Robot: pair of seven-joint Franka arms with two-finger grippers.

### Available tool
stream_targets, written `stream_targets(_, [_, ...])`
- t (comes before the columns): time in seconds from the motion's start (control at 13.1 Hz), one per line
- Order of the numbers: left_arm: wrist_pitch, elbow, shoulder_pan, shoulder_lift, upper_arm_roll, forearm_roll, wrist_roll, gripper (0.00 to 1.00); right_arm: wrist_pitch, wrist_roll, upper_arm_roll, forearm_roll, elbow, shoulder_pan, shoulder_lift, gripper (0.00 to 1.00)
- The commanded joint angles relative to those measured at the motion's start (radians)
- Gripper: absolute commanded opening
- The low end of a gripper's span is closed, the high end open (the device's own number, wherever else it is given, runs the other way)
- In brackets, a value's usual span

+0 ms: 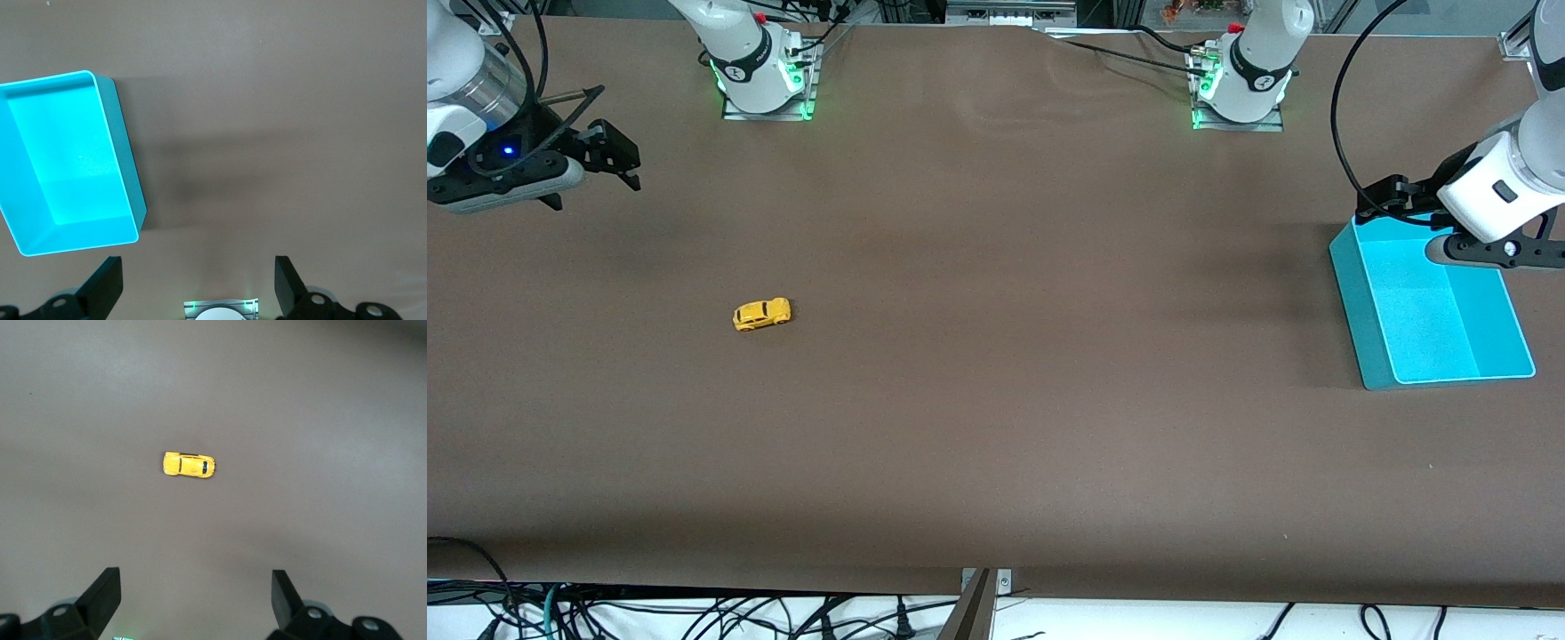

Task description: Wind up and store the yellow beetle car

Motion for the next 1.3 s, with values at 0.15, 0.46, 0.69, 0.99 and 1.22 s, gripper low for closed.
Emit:
stream_targets(0.15, [-0.006, 0.022, 0.006, 0.007, -0.008, 0.023, 0.061, 1.00, -0.039, 0.026, -0.005, 0.029, 0.028, 0.000, 0.004, 1.00])
stream_targets(0.46, [-0.006, 0.032, 0.006, 0.008, -0.008, 0.023, 0.063, 1.00, -0.047, 0.026, -0.005, 0.027, 0.027, 0.000, 0.002, 1.00])
stream_targets(0.69, [-0.006, 0.032, 0.006, 0.008, -0.007, 0.023, 0.063, 1.00, -0.047, 0.028, -0.005, 0.017, 0.020, 0.000, 0.004, 1.00])
stream_targets(0.99, [-0.006, 0.032, 0.006, 0.008, -0.007, 0.023, 0.064, 1.00, -0.047, 0.028, -0.005, 0.018, 0.019, 0.000, 0.004, 1.00])
stream_targets(1.22, [-0.006, 0.032, 0.006, 0.008, -0.007, 0.023, 0.064, 1.00, -0.047, 0.028, -0.005, 0.018, 0.019, 0.000, 0.004, 1.00])
